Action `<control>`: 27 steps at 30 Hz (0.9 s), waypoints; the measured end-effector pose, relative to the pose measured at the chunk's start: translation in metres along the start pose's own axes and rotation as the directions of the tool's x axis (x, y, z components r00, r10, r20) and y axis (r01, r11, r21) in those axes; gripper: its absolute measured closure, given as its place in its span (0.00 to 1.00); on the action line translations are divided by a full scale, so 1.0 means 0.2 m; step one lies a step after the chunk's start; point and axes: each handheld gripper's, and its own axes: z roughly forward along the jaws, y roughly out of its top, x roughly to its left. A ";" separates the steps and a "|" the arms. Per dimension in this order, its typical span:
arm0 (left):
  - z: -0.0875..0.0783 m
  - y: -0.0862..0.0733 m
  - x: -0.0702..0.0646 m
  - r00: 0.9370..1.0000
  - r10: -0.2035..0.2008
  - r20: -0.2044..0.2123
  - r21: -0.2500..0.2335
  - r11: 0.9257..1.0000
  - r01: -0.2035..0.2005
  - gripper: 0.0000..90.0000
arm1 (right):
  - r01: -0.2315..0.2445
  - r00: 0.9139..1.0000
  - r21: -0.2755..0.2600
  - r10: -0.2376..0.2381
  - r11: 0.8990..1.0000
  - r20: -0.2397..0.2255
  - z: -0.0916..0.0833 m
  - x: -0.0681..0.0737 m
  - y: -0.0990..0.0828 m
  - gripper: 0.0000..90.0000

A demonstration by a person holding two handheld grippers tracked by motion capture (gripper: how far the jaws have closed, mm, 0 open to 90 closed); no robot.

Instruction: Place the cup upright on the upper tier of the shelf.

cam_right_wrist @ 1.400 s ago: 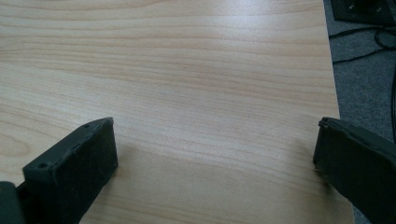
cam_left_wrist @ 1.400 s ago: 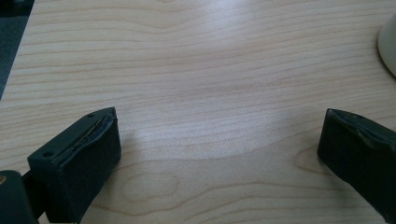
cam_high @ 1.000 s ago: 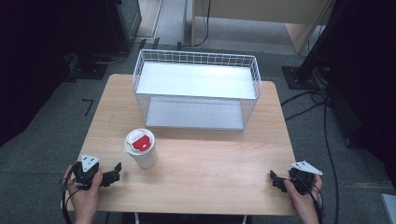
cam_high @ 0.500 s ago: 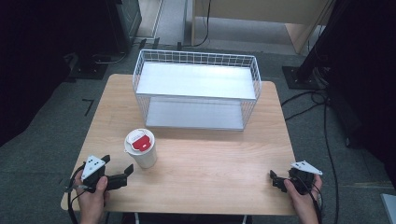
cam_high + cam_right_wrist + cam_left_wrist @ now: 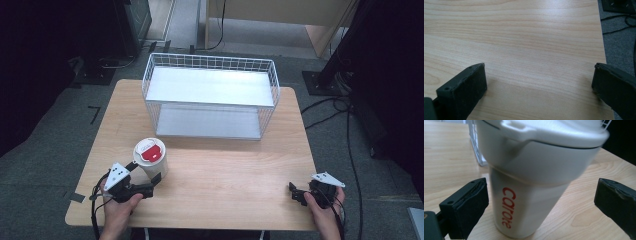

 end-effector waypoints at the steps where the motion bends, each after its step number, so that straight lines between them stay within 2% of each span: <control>1: 0.02 0.00 0.00 1.000 -0.003 -0.001 0.003 1.000 0.003 0.00 | 0.000 1.000 0.000 0.000 1.000 0.000 0.00 0.00 0.00 0.00; 7: 0.09 0.01 0.00 0.999 0.000 -0.039 0.001 1.000 0.000 0.00 | 0.000 1.000 0.000 0.000 1.000 0.000 0.00 0.00 0.00 0.00; 10: 0.12 0.01 0.00 0.998 -0.006 -0.056 -0.015 1.000 0.005 0.00 | 0.000 1.000 0.000 0.000 1.000 0.000 0.00 0.00 0.00 0.00; 16: 0.15 0.01 0.01 0.998 -0.019 -0.056 -0.048 0.999 0.016 0.01 | 0.000 1.000 0.000 0.000 1.000 0.000 0.00 0.00 0.00 0.00; 18: 0.16 0.01 0.01 0.998 -0.035 -0.055 -0.063 0.997 0.032 0.01 | 0.000 1.000 0.000 0.000 1.000 0.000 0.00 0.00 0.00 0.00; 22: 0.18 0.01 0.02 0.997 -0.049 -0.053 -0.069 0.997 0.045 0.01 | 0.000 1.000 0.000 0.000 1.000 0.000 0.00 0.00 0.00 0.00; 27: 0.19 0.00 0.01 0.997 -0.037 -0.064 -0.079 0.996 0.032 0.03 | 0.000 1.000 0.000 0.000 1.000 0.000 0.00 0.00 0.00 0.00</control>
